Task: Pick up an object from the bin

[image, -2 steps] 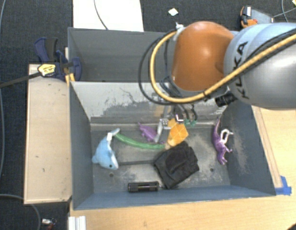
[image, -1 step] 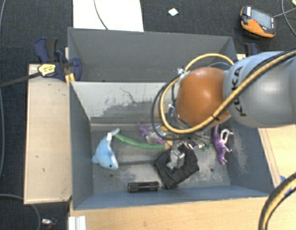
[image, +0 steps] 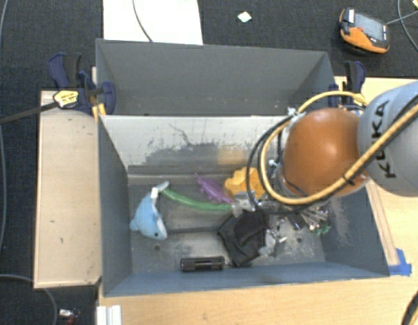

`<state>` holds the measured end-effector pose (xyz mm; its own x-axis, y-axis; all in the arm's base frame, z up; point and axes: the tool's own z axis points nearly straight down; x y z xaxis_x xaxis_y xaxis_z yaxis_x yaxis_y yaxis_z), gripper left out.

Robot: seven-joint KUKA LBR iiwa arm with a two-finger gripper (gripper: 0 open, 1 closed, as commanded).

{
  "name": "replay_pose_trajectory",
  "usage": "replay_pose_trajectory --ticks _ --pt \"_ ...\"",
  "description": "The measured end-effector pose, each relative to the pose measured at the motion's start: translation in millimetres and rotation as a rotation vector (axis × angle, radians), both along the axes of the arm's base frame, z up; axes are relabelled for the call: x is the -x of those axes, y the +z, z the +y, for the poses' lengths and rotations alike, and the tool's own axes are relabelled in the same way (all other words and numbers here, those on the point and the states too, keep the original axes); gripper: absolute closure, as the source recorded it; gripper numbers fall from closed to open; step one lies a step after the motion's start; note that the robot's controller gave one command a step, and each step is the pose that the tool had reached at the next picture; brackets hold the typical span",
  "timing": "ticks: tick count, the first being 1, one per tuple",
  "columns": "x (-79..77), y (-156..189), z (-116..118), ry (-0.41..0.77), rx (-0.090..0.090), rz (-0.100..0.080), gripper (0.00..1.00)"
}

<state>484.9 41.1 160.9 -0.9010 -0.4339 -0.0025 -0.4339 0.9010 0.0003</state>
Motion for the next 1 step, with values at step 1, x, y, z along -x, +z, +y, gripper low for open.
replay_pose_trajectory --ticks 1 --pt "4.9 -62.8 14.9 0.497 0.001 0.001 0.00"
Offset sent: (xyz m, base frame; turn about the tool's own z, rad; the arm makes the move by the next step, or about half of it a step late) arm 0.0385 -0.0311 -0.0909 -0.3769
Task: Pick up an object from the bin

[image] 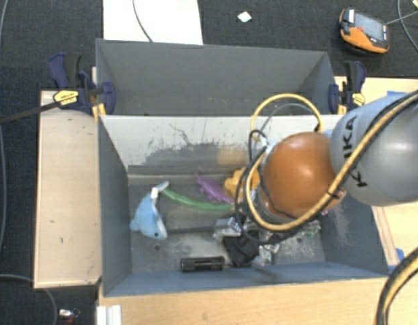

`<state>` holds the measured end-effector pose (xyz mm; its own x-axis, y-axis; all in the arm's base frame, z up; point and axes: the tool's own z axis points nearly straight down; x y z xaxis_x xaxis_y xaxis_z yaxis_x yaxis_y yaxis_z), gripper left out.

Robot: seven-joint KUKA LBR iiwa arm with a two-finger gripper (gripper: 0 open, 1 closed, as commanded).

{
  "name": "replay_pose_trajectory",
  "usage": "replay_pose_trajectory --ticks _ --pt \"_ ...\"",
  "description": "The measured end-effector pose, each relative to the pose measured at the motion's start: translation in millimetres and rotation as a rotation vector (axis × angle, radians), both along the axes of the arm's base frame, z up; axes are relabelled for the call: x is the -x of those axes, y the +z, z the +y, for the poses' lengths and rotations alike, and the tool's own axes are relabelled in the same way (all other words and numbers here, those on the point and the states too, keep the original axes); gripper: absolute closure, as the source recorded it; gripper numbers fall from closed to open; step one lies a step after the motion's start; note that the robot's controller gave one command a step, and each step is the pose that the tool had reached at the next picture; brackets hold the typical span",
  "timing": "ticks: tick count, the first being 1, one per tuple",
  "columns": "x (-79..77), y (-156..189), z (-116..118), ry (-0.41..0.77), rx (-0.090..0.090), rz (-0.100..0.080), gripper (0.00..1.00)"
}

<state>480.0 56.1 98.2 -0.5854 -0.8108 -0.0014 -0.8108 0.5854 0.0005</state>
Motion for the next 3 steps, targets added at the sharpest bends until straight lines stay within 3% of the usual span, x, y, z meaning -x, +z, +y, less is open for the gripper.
replay_pose_trajectory --ticks 1,2,3 --pt "-44.5 -27 -46 -0.126 -0.001 -0.013 0.00" --pt "-41.0 -25 -64 -0.052 -0.006 -0.012 1.00" --pt "-41.0 -25 -64 -0.053 -0.006 -0.012 1.00"
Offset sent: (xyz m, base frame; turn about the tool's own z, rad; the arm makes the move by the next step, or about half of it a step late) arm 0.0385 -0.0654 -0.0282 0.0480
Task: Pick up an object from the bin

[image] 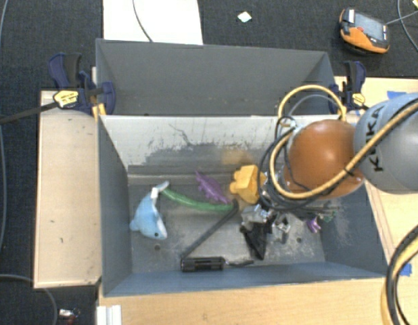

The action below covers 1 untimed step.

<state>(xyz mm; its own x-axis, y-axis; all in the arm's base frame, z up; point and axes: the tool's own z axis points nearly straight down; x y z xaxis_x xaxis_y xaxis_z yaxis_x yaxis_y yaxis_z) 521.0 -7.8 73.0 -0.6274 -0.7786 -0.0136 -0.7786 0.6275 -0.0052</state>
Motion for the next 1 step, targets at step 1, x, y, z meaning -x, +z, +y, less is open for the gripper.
replay_pose_trajectory --ticks 1 --pt "3.5 30.8 0.1 -0.001 -0.001 0.010 1.00"
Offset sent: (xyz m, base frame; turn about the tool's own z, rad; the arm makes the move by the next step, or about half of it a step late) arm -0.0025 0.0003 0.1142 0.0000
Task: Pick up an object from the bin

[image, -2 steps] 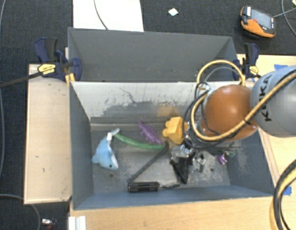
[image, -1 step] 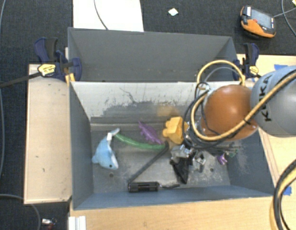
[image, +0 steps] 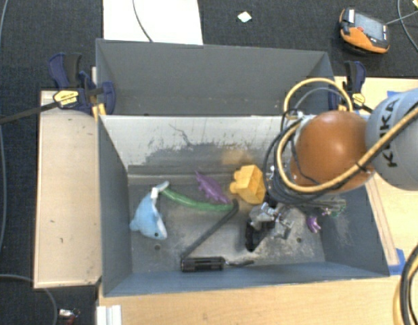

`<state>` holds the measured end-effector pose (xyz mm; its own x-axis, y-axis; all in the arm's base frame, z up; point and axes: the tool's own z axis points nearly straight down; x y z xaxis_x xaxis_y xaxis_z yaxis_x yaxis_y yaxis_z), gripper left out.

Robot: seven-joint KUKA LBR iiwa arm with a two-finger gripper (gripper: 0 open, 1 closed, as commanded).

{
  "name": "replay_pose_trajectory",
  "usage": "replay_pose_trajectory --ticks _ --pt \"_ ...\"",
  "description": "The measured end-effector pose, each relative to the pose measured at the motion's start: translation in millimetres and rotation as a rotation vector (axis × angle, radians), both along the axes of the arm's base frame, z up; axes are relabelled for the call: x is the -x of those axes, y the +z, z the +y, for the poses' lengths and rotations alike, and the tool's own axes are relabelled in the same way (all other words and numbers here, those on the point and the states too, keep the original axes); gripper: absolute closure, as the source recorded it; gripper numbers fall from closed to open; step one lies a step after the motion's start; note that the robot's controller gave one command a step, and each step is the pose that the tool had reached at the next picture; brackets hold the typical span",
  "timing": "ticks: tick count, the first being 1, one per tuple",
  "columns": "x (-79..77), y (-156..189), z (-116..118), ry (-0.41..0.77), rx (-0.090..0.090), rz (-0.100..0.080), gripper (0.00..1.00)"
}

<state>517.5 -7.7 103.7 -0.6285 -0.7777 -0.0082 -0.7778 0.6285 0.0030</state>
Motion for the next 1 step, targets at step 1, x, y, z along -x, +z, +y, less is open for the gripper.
replay_pose_trajectory --ticks 1 --pt "-0.7 39.5 0.2 -0.001 -0.001 -0.002 1.00"
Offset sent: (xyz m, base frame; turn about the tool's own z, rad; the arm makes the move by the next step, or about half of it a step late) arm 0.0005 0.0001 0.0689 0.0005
